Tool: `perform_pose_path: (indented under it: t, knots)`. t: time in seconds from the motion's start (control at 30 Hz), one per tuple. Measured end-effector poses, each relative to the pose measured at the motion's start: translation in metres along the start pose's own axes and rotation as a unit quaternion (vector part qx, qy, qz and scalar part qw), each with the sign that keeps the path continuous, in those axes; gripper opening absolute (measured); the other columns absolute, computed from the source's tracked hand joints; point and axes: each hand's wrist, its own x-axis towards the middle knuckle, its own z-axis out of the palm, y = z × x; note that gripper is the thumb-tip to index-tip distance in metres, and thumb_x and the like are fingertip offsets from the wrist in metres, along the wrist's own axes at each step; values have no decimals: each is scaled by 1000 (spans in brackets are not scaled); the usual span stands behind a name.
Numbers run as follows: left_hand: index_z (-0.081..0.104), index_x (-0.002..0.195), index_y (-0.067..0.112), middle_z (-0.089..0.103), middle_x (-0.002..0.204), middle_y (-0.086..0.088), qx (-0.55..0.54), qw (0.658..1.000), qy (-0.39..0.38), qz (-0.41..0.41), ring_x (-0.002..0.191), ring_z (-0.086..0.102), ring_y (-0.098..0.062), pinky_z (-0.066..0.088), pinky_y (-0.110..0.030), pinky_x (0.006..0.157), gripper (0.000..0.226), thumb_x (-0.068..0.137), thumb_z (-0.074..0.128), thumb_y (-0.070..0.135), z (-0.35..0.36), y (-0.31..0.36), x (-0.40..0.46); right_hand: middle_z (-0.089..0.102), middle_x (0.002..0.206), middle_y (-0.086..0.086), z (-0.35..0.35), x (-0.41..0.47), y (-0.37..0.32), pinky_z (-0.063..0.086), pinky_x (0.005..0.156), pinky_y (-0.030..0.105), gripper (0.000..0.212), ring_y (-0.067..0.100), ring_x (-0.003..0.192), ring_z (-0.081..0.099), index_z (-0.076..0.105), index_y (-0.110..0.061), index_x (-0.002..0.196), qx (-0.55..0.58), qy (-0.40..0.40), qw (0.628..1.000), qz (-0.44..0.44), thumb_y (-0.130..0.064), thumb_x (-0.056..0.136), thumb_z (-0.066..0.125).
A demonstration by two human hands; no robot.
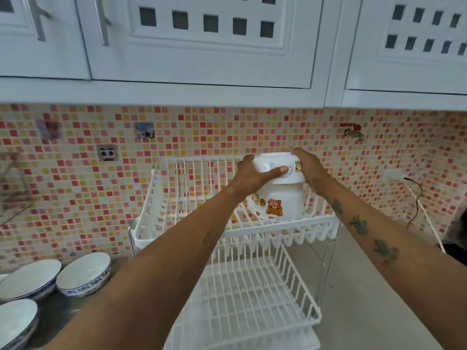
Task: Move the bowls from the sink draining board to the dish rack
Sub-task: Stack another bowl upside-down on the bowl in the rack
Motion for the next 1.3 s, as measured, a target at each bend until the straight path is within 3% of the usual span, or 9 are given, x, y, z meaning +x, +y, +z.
perform_pose_path:
  t: [0.07,0.27,0.43,0.53,0.7,0.87,1.07,1.17,1.3]
  knots:
    - [53,128,13,64,124,-9,-13,999,-27,-24,108,67,-25,60,-45,87,101,46,84,63,1,-5,4,68,97,16,0,0,2,50,81,40,36,29,84,63,65,-17,100,-17,-24,999,21,-44,81,51]
    - [36,143,9,61,133,-15,-154,975,-98,-126,111,67,-33,59,-52,86,118,51,84,64,-1,-16,15,72,99,11,3,1,9,52,86,42,30,28,87,67,65,-22,102,-49,-56,995,65,-44,88,50]
    - [15,153,12,50,145,-13,-169,970,-43,-171,120,60,-33,56,-49,93,122,61,69,72,6,-19,21,70,105,12,-1,0,14,50,93,46,33,33,99,64,60,-17,107,-37,-74,992,99,-39,85,50]
    - [26,145,10,56,134,-12,-138,979,-31,-146,113,62,-31,55,-46,92,96,73,67,58,9,-14,20,66,123,13,-6,0,15,47,97,48,50,36,112,61,61,-20,123,7,-70,994,85,-33,76,53]
    - [37,142,14,63,125,-12,-137,973,-76,-173,106,66,-31,56,-38,72,104,51,67,55,7,-13,16,59,132,11,-6,-4,17,41,103,54,64,38,122,54,57,-26,129,-9,-88,993,83,-30,65,53]
    - [38,142,14,63,125,-11,-149,971,-78,-169,106,66,-30,56,-37,70,106,49,68,54,12,-21,17,56,124,10,-6,-7,18,46,74,37,47,31,101,56,56,-16,127,-1,-93,993,79,-15,82,46]
    - [45,137,11,65,123,-12,-148,971,-97,-161,105,67,-32,57,-41,75,94,54,71,49,14,-32,20,48,126,5,-1,-11,17,43,63,32,33,23,83,56,61,-25,93,-16,-89,992,87,-4,85,38]
    - [37,135,11,63,122,-11,-135,973,-92,-160,101,65,-29,55,-39,74,85,65,70,45,13,-35,18,47,131,5,-1,-12,16,46,64,32,36,26,92,55,61,-25,88,-3,-82,993,86,1,83,37]
    - [27,139,18,57,128,-12,-119,974,-94,-171,111,60,-32,52,-51,95,79,74,64,44,13,-36,19,54,118,10,0,-11,16,44,67,34,35,29,86,54,60,-26,89,-25,-70,993,88,0,82,38]
